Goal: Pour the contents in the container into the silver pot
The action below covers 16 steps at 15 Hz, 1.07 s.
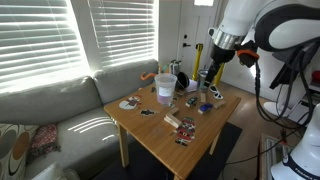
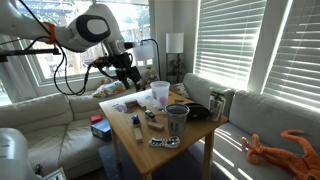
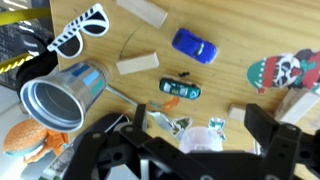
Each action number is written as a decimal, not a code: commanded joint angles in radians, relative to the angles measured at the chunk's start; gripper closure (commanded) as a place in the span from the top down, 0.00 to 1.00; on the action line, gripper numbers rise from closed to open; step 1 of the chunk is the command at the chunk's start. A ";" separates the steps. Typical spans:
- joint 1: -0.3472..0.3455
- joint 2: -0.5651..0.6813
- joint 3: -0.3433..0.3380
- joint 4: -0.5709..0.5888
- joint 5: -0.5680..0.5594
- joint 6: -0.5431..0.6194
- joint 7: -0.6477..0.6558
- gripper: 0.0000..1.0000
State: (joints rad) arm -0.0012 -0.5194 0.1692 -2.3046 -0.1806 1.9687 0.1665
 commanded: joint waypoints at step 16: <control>0.101 0.680 -0.015 0.656 0.045 -0.028 -0.018 0.75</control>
State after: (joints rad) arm 0.0758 0.0978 0.1761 -1.7234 -0.1721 1.9879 0.1646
